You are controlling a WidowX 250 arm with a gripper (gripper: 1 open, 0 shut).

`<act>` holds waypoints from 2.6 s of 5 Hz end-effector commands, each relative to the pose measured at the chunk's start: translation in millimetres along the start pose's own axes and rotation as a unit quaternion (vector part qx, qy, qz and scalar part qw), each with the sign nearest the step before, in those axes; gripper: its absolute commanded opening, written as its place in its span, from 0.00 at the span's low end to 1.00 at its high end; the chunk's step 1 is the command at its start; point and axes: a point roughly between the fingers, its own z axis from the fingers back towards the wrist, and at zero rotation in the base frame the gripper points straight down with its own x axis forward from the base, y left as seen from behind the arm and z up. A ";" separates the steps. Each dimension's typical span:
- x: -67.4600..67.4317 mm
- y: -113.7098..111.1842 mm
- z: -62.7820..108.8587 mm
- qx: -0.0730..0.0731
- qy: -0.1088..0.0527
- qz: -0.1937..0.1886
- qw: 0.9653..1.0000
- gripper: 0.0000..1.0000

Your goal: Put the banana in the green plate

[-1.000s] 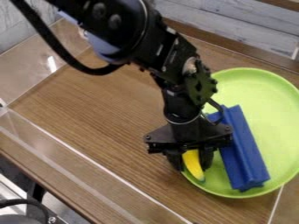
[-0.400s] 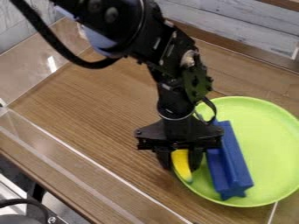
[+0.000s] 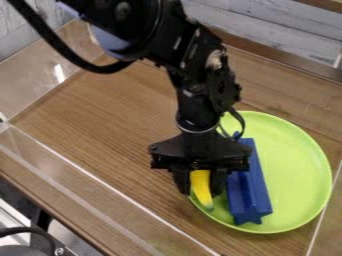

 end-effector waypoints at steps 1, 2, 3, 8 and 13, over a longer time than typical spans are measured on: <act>12.8 -6.5 18.8 -0.017 -0.027 -0.002 0.999 0.00; 14.8 -5.8 27.4 -0.016 -0.031 -0.004 0.999 0.00; 18.9 -6.0 39.9 -0.019 -0.036 -0.005 0.999 0.00; 61.8 -36.2 87.1 -0.061 -0.071 -0.022 0.995 0.00; 58.3 -66.9 68.6 -0.073 -0.071 -0.057 0.993 0.00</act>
